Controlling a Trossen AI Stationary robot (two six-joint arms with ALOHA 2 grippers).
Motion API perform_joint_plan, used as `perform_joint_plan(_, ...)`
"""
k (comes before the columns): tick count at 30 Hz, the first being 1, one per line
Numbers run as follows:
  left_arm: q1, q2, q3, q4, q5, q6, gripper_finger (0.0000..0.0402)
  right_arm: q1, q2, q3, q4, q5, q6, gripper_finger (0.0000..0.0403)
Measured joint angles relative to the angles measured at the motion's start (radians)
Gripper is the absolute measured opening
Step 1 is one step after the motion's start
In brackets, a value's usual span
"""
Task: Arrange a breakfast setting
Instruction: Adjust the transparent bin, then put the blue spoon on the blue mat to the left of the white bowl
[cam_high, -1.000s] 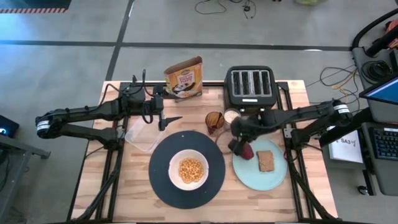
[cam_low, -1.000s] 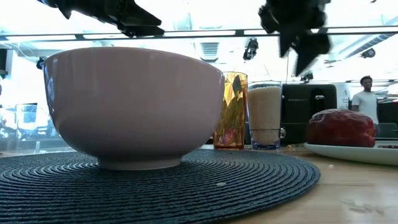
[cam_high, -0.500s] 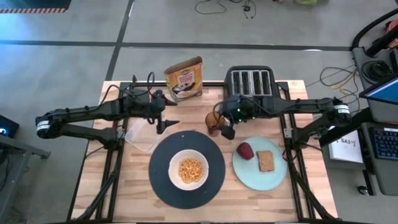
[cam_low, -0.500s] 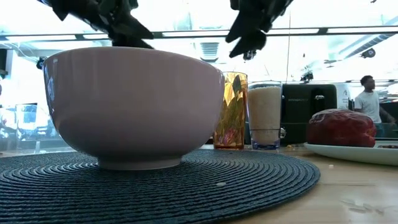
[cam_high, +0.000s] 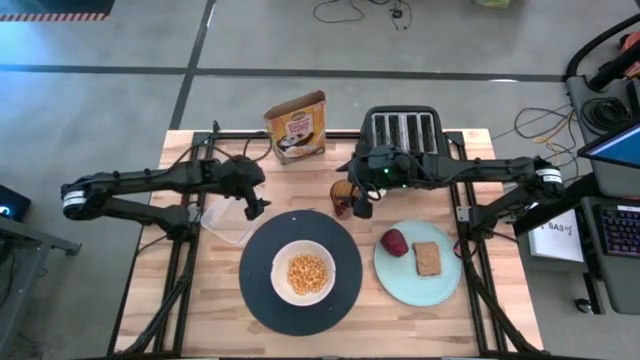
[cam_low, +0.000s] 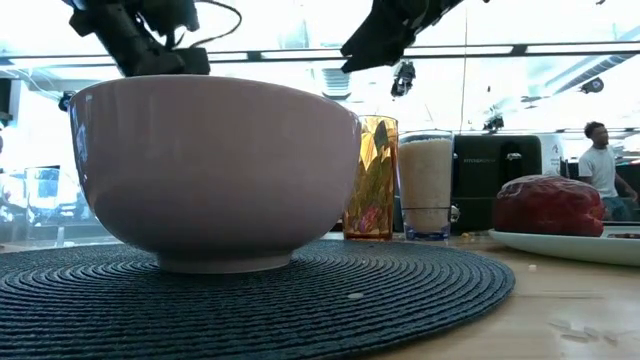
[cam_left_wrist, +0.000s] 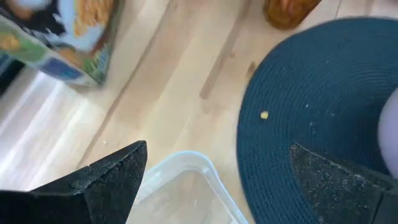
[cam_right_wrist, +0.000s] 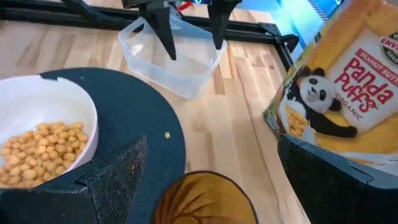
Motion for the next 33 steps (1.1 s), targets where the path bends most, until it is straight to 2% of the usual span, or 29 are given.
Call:
perform_joint_plan(11,0.002,0.19,-0.001,0.003,-0.009,-0.005,0.034,0.0,0.0,-0.041,0.006,0.001,0.0,0.0352)
perform_joint_plan(17,0.006,0.3,-0.005,0.033,-0.106,0.008,0.0309,0.0,0.0,-0.07,0.033,0.001,0.014,0.0352)
perform_joint_plan(22,0.011,0.362,0.041,0.05,-0.111,0.031,0.0288,0.0,0.0,-0.085,0.041,0.003,0.038,0.0352)
perform_joint_plan(24,0.012,0.376,0.067,0.05,-0.118,0.047,0.0282,0.0,0.0,-0.09,0.045,0.003,0.046,0.0352)
perform_joint_plan(29,0.012,0.38,0.103,0.045,-0.255,0.097,0.0272,0.0,0.0,-0.096,0.047,0.003,0.065,0.0352)
perform_joint_plan(33,0.013,0.339,0.118,0.045,-0.268,0.125,0.0272,0.0,0.0,-0.098,0.046,0.003,0.08,0.0352)
